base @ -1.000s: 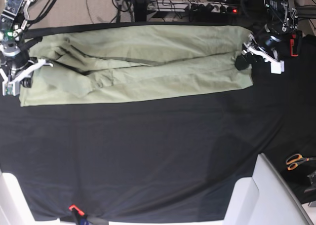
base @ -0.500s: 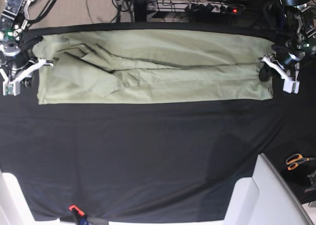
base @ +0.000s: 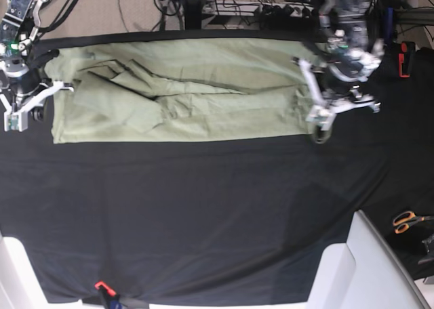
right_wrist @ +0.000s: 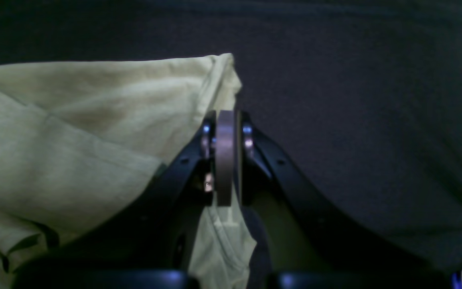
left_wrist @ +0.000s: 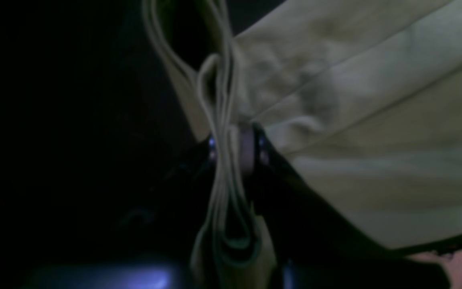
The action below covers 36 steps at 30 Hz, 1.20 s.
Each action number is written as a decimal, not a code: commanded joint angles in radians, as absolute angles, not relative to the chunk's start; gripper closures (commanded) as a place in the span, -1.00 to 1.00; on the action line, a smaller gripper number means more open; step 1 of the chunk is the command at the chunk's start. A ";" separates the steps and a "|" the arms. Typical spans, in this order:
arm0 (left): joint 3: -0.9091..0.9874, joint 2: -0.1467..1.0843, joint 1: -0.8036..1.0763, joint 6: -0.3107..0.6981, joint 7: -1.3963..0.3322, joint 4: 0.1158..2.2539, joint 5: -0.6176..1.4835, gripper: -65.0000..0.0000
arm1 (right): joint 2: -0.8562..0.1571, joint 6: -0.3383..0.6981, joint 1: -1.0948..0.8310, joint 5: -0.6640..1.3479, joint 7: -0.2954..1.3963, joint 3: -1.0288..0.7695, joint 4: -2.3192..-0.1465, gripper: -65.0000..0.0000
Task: Fold the T-shirt properly
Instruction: 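Carry the shirt end with the left gripper toward the right gripper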
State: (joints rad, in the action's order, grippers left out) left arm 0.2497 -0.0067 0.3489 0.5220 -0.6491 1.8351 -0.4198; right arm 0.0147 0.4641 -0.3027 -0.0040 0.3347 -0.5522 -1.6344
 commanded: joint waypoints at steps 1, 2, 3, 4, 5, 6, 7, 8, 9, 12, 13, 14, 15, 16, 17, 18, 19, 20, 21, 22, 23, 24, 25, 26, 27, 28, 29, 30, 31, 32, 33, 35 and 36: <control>0.220 -0.022 0.343 0.518 -0.650 1.854 -0.433 1.00 | 0.005 0.464 -0.298 0.007 0.311 -0.556 -1.652 0.94; 0.196 -0.041 0.343 0.518 -0.664 1.856 -0.440 1.00 | 0.005 0.464 -0.298 0.007 0.311 -0.556 -1.652 0.94; 0.179 -0.058 0.341 0.516 -0.670 1.856 -0.444 1.00 | 0.005 0.464 -0.298 0.007 0.311 -0.556 -1.652 0.94; 0.163 -0.077 0.341 0.515 -0.673 1.856 -0.441 1.00 | 0.005 0.464 -0.298 0.005 0.311 -0.556 -1.652 0.93; 0.148 -0.093 0.341 0.501 -0.671 1.854 -0.440 1.00 | 0.005 0.464 -0.298 0.005 0.311 -0.556 -1.652 0.93; 0.131 -0.105 0.341 0.483 -0.670 1.853 -0.440 1.00 | 0.005 0.464 -0.298 0.005 0.311 -0.556 -1.652 0.93; 0.104 -0.110 0.341 0.466 -0.670 1.850 -0.440 1.00 | 0.005 0.464 -0.298 0.005 0.311 -0.556 -1.652 0.93; 0.068 -0.110 0.341 0.452 -0.670 1.848 -0.438 1.00 | 0.005 0.464 -0.298 0.005 0.311 -0.556 -1.652 0.93; 0.033 -0.110 0.341 0.438 -0.670 1.848 -0.438 1.00 | 0.005 0.464 -0.298 0.005 0.311 -0.556 -1.652 0.93; -0.050 -0.111 0.337 0.421 -0.671 1.840 -0.438 1.00 | 0.005 0.464 -0.298 0.005 0.311 -0.556 -1.652 0.93; -0.074 -0.111 0.337 0.420 -0.671 1.833 -0.438 1.00 | 0.005 0.464 -0.298 0.005 0.311 -0.556 -1.652 0.93; -0.096 -0.111 0.334 0.420 -0.671 1.821 -0.438 1.00 | 0.005 0.464 -0.298 0.005 0.311 -0.556 -1.652 0.93; -0.117 -0.111 0.326 0.420 -0.671 1.808 -0.438 1.00 | 0.005 0.464 -0.298 0.007 0.311 -0.556 -1.652 0.93; -0.137 -0.111 0.318 0.420 -0.671 1.791 -0.438 1.00 | 0.005 0.464 -0.298 0.007 0.311 -0.556 -1.652 0.93; -0.153 -0.111 0.315 0.410 -0.671 1.773 -0.438 1.00 | 0.005 0.464 -0.298 0.007 0.311 -0.556 -1.652 0.93; -0.165 -0.111 0.314 0.392 -0.670 1.755 -0.438 1.00 | 0.005 0.464 -0.298 0.007 0.311 -0.556 -1.652 0.93; -0.177 -0.111 0.305 0.369 -0.670 1.739 -0.438 1.00 | 0.005 0.464 -0.298 0.007 0.311 -0.556 -1.652 0.93; -0.193 -0.111 0.298 0.357 -0.670 1.724 -0.438 1.00 | 0.005 0.464 -0.298 0.007 0.311 -0.558 -1.652 0.93; -0.208 -0.111 0.292 0.348 -0.670 1.705 -0.438 1.00 | 0.005 0.464 -0.298 0.007 0.311 -0.559 -1.652 0.93; -0.222 -0.111 0.288 0.344 -0.668 1.689 -0.438 1.00 | 0.005 0.464 -0.298 0.007 0.311 -0.559 -1.652 0.93; -0.229 -0.111 0.288 0.344 -0.668 1.678 -0.438 1.00 | 0.005 0.464 -0.298 0.007 0.311 -0.559 -1.652 0.93; -0.234 -0.111 0.286 0.344 -0.668 1.673 -0.438 1.00 | 0.005 0.464 -0.298 0.007 0.311 -0.559 -1.652 0.93; -0.240 -0.113 0.286 0.343 -0.668 1.670 -0.438 1.00 | 0.005 0.464 -0.298 0.007 0.311 -0.559 -1.652 0.93; -0.243 -0.113 0.286 0.343 -0.668 1.670 -0.438 1.00 | 0.005 0.464 -0.298 0.007 0.311 -0.559 -1.652 0.93; -0.243 -0.113 0.286 0.343 -0.668 1.670 -0.438 1.00 | 0.005 0.464 -0.298 0.007 0.311 -0.559 -1.652 0.93; -0.243 -0.114 0.286 0.343 -0.668 1.670 -0.438 1.00 | 0.005 0.464 -0.298 0.007 0.311 -0.559 -1.652 0.93; -0.243 -0.114 0.285 0.343 -0.668 1.669 -0.438 1.00 | 0.005 0.464 -0.298 0.007 0.311 -0.559 -1.652 0.93; -0.243 -0.114 0.278 0.341 -0.668 1.667 -0.437 1.00 | 0.005 0.464 -0.298 0.007 0.311 -0.559 -1.652 0.93; -0.243 -0.114 0.271 0.341 -0.668 1.662 -0.437 1.00 | 0.005 0.464 -0.298 0.007 0.311 -0.559 -1.652 0.93; -0.240 -0.114 0.265 0.338 -0.668 1.655 -0.437 1.00 | 0.005 0.464 -0.298 0.007 0.311 -0.559 -1.652 0.93; -0.239 -0.114 0.260 0.323 -0.668 1.647 -0.437 1.00 | 0.005 0.464 -0.298 0.007 0.311 -0.558 -1.652 0.93; -0.243 -0.114 0.254 0.289 -0.668 1.638 -0.437 1.00 | 0.005 0.464 -0.298 0.007 0.311 -0.558 -1.652 0.93; -0.245 -0.114 0.248 0.288 -0.668 1.635 -0.437 1.00 | 0.005 0.464 -0.298 0.007 0.311 -0.558 -1.652 0.93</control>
